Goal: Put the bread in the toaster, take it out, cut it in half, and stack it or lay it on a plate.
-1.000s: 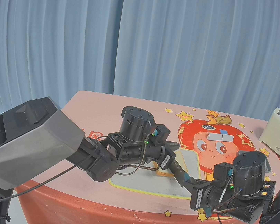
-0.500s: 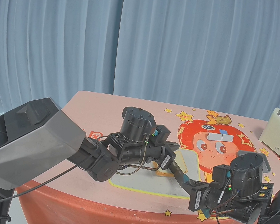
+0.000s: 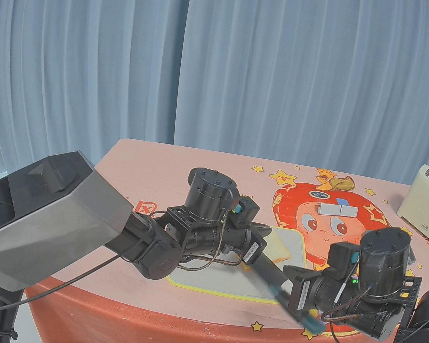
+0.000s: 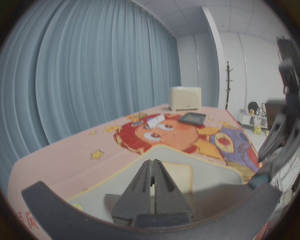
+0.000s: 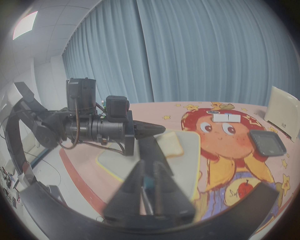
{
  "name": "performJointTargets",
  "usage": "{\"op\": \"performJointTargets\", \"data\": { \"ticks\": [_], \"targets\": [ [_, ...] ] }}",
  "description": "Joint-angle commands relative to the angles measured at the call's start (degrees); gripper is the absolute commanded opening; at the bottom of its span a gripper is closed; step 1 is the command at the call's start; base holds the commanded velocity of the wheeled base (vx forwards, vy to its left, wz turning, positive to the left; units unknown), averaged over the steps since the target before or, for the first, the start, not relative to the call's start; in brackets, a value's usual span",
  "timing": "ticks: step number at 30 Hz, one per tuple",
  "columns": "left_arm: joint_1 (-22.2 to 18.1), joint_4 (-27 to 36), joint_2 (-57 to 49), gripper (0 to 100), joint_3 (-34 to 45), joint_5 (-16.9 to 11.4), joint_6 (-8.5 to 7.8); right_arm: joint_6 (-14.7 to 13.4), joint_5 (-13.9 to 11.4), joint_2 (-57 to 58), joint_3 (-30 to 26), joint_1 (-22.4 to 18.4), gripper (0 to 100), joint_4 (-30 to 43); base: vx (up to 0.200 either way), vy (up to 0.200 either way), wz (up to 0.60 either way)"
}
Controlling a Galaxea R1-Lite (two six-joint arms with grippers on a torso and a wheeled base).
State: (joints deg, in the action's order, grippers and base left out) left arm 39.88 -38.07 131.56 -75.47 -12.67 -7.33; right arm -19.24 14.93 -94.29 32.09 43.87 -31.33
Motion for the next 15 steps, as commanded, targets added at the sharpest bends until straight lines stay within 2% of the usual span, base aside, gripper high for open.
{"op": "performJointTargets", "data": {
  "ticks": [1, 11, 15],
  "targets": [
    [0.2, -0.95, -0.34, 0, -0.55, 0.01, 0.03, 0.08, -0.08, -0.45, -0.8, 0.07, 0, 0.66, 0.0, 0.0, 0.0],
    [0.03, -0.95, -2.8, 0, -0.82, 0.01, 0.03, 0.16, -0.08, -0.1, -0.97, 0.16, 0, 0.04, 0.0, 0.0, 0.0],
    [-0.06, -0.51, -6.05, 0, 1.56, 0.01, 0.03, 0.43, 0.01, 0.16, -1.32, 0.16, 0, 0.04, 0.0, 0.0, 0.0]
  ]
}}
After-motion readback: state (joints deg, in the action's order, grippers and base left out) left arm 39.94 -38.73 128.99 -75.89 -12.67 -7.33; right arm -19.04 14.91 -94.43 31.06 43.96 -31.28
